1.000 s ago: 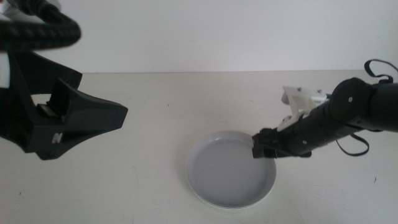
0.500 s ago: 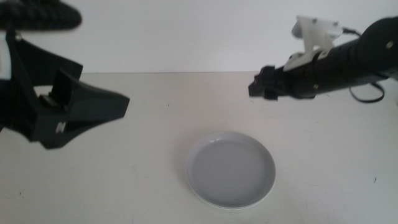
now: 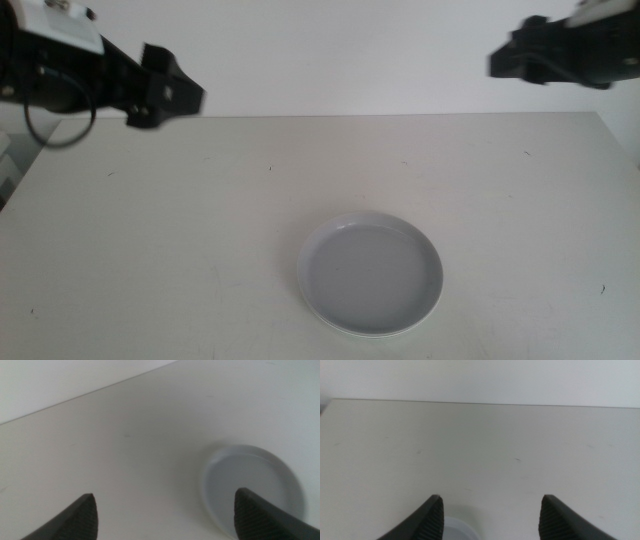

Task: Stack the three bowls on top of each other.

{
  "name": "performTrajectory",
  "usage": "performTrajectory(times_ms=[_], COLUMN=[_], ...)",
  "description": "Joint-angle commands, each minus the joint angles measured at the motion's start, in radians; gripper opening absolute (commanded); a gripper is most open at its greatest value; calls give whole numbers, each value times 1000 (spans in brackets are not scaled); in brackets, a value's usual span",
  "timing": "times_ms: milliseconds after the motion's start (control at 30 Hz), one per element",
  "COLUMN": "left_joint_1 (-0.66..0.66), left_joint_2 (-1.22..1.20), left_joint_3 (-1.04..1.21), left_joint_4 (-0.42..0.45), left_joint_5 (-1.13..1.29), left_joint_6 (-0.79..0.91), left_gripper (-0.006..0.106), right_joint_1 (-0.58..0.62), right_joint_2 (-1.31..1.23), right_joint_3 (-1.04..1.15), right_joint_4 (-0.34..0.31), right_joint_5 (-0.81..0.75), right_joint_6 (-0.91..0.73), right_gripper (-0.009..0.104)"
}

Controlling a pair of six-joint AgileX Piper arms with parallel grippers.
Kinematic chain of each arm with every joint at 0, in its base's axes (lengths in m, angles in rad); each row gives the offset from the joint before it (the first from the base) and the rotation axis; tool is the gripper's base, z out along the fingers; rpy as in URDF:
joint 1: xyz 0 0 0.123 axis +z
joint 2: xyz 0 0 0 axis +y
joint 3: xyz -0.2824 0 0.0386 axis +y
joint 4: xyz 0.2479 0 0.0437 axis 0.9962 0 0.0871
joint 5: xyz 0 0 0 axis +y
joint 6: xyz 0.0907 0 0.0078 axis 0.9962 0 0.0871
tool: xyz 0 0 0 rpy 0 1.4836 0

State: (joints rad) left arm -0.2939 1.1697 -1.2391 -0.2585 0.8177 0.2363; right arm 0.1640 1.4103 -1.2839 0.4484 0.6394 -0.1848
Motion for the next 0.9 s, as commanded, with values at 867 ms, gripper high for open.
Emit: performTrajectory(times_ms=[867], left_joint_1=[281], left_joint_2=[-741], left_joint_3=[685], left_joint_4=[-114], left_joint_5=[-590], left_joint_6=[181], left_gripper=[105], right_joint_1=[-159], right_joint_2=[-890], right_joint_3=[747], right_joint_4=[-276], right_joint_5=[-428], right_joint_6=[-47], right_gripper=[48])
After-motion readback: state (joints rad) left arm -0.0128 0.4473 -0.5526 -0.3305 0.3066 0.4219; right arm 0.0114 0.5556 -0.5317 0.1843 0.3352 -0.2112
